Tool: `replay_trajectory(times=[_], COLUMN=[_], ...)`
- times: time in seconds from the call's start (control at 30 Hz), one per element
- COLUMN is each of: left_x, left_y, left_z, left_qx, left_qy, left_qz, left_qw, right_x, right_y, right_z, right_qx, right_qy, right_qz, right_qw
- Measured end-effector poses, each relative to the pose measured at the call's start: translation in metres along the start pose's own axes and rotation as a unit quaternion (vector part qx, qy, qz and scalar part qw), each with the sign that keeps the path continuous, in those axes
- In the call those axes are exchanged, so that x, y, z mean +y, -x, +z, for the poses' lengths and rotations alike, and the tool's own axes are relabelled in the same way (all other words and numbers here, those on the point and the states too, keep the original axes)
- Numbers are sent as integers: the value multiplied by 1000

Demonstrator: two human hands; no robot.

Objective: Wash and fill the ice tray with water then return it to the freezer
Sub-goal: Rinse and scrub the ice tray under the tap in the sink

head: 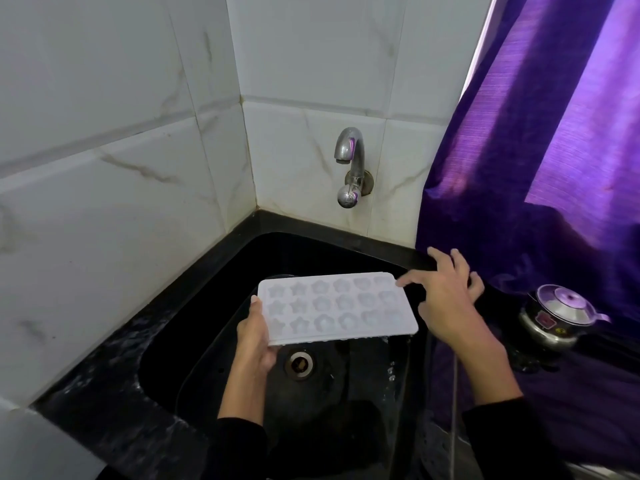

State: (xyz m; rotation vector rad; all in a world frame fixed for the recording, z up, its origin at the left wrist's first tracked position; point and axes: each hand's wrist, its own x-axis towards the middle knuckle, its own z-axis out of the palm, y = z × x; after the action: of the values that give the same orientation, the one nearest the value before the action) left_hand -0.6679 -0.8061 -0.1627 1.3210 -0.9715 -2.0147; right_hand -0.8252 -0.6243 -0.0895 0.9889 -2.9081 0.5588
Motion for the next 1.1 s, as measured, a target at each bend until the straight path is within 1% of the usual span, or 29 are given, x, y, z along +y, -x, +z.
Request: replay_trajectory(times=[0.1, 0.37, 0.53, 0.63, 0.77, 0.93, 1.0, 1.1], left_x=[0, 0, 0, -1, -1, -3, -3, -2], left_y=[-3, -3, -3, -2, -2, -3, -2, -1], left_z=[-2, -4, -1, 0, -1, -2, -1, 0], left_qx=[6, 7, 3, 4, 10, 12, 11, 10], left_qy=[9, 19, 10, 7, 4, 4, 9, 12], left_qz=[-6, -4, -2, -5, 4, 5, 6, 11], left_qw=[1000, 1000, 1000, 1000, 1000, 1000, 1000, 1000], right_x=[7, 0, 2, -2, -7, -4, -7, -9], right_y=[9, 18, 26, 25, 28, 28, 28, 28], right_z=[11, 29, 30, 29, 37, 31, 31, 36], right_qx=[-25, -101, -103, -118, -114, -107, -115, -117], right_qy=[9, 40, 26, 26, 34, 38, 30, 42], right_qz=[14, -5, 20, 34, 19, 36, 44, 14], right_qw=[1000, 994, 994, 992, 993, 993, 992, 992])
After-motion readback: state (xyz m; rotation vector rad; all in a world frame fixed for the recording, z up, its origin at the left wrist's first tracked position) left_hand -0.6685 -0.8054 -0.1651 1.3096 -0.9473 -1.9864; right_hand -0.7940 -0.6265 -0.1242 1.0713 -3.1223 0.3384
